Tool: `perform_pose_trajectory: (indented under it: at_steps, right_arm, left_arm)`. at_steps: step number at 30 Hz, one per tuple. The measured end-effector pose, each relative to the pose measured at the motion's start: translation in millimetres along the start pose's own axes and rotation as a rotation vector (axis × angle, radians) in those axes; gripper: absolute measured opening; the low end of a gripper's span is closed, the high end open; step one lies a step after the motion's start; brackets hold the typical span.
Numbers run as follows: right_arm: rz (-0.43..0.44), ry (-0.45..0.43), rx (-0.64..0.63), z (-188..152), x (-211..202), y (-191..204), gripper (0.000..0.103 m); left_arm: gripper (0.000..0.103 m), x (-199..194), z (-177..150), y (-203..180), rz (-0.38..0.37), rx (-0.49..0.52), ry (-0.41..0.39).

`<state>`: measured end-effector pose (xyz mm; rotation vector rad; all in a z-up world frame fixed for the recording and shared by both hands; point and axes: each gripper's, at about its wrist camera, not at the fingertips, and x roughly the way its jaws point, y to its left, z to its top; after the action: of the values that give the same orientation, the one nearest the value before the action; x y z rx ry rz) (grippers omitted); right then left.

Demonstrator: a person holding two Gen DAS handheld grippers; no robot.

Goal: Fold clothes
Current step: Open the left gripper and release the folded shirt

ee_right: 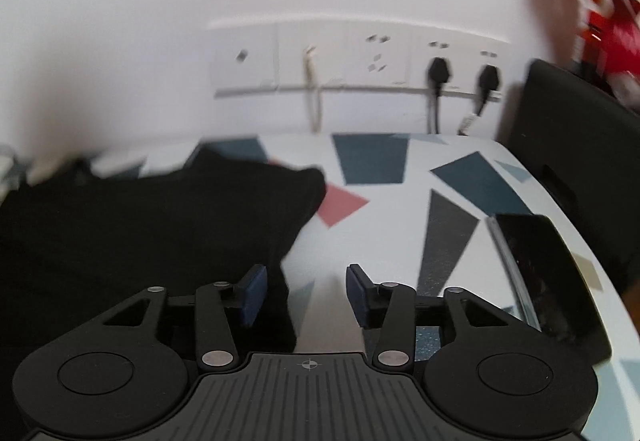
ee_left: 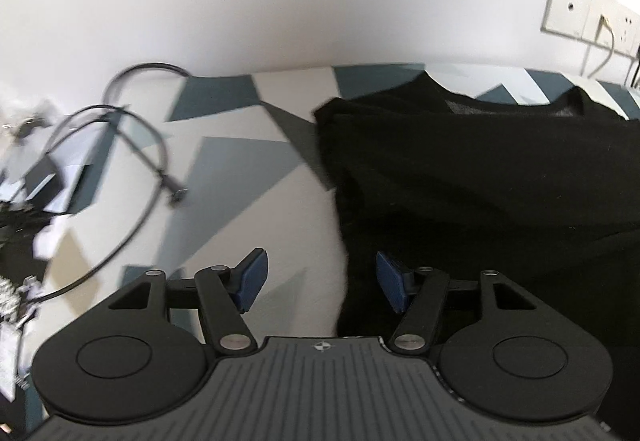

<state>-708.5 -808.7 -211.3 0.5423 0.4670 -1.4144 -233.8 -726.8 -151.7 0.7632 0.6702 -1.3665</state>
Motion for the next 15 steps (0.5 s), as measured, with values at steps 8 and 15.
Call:
perform_pose_trajectory:
  at_steps: [8,15]
  right_arm:
    - [-0.027,-0.086,0.114,18,-44,-28,0.053]
    - [-0.112,-0.188,0.192,0,-137,-41,0.064]
  left_arm:
    - [0.062,-64,-31,27,0.058,-0.094,-0.038]
    - [0.062,-134,-71,66,0.059,-0.118,-0.148]
